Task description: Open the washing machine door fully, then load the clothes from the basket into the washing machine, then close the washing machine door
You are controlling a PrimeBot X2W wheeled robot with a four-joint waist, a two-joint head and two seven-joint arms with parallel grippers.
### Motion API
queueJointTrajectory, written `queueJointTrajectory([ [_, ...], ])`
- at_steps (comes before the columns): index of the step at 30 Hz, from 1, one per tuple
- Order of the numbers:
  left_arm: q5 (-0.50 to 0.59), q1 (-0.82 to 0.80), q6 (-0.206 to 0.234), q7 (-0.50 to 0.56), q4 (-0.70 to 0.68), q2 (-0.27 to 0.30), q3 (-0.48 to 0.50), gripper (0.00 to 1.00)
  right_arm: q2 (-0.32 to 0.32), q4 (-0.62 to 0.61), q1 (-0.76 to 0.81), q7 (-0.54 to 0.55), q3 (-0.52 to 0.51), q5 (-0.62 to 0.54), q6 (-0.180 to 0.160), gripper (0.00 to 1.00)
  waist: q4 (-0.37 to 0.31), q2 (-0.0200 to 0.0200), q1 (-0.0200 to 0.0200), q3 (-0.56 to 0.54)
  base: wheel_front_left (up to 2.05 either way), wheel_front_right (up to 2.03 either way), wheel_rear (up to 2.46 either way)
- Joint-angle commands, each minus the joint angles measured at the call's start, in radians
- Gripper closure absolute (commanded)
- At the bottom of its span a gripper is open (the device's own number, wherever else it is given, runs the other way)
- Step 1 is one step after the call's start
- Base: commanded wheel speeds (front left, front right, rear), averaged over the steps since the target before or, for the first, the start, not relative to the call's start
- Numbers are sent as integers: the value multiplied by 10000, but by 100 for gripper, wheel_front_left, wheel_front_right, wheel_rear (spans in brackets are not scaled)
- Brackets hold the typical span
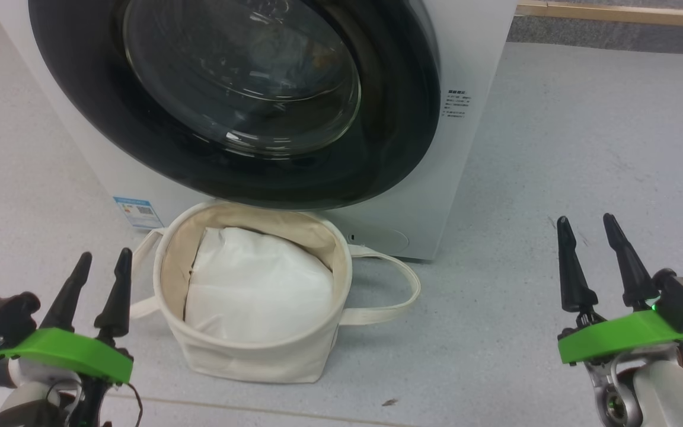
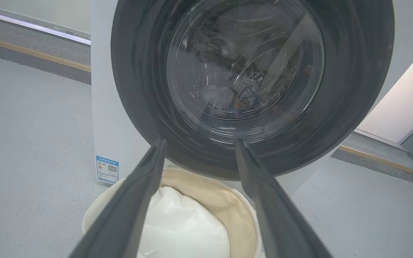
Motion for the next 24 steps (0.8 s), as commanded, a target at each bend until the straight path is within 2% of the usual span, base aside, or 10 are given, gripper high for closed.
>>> queueJointTrajectory([
  [1,-70,-442,67,-16,-295,450,324,0,-47,-295,-269,-122,143,-51,-2,0,3,0,0,4,0,0,0],
  [8,-59,-433,102,-38,-319,469,258,0,-41,-275,-303,-122,188,-48,-2,0,9,0,0,29,0,0,0],
  [9,0,1,77,0,-4,32,-134,100,14,31,-4,2,11,0,0,100,9,0,0,31,0,0,0],
  [12,-6,242,77,6,337,-219,-196,100,82,484,158,22,101,15,0,100,8,2,0,31,0,0,0],
  [24,-1012,389,207,363,-54,-489,106,100,196,570,126,413,-119,1354,0,100,-33,33,0,-39,0,0,0],
])
